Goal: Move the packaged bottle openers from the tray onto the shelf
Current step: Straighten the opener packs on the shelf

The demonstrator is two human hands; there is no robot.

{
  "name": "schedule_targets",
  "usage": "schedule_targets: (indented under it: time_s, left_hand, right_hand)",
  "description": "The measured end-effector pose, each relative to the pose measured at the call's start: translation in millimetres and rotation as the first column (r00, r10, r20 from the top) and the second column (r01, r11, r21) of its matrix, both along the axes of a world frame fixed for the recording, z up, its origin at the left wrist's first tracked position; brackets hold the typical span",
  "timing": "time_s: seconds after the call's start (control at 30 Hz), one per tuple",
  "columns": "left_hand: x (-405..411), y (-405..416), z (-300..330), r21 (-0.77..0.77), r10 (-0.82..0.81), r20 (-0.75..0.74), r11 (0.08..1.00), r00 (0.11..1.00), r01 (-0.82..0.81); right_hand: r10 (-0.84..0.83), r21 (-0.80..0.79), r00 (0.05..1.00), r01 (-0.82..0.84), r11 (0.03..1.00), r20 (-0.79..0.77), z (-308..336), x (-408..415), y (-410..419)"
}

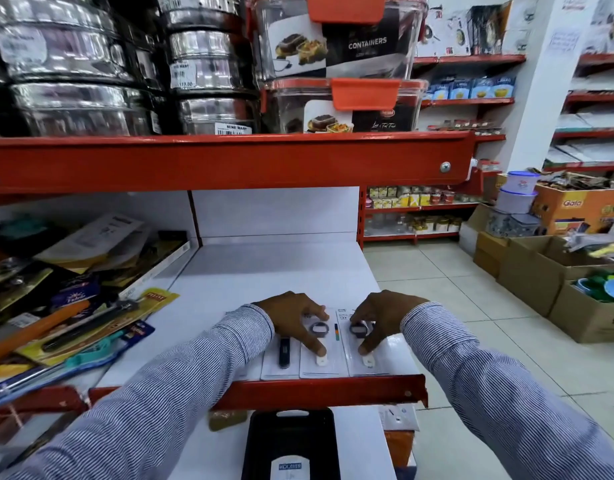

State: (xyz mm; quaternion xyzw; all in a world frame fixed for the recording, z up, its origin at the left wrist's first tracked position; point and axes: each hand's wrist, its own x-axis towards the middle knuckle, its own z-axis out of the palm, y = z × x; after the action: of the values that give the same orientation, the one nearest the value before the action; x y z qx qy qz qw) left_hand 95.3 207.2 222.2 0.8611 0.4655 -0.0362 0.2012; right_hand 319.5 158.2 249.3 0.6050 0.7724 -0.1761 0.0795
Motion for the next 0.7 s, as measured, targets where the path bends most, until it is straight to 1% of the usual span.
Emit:
schedule_targets:
  time_s: [0.33, 0.6, 0.7]
  left_hand:
    - [0.1, -12.5, -4.1, -0.008, -0.010, 0.025, 1.000, 1.000, 0.011]
    - [1.8, -14.5, -3.4, -0.001, -0.023, -0.011, 1.000, 1.000, 0.023]
    - [-7.5, -10.8, 2.2, 0.006, -0.004, -0.016, 1.000, 1.000, 0.004]
  right_hand:
    - [-0.018, 0.003, 1.000, 0.018, 1.000, -0.025, -1.2, -4.9, -12.2]
    - [-0.019, -0.017, 0.999, 0.020, 1.000, 0.033, 0.8, -9.2, -15.0]
    - [-0.033, -0.046, 0.999, 0.033, 0.998, -0.001, 1.2, -13.3, -15.0]
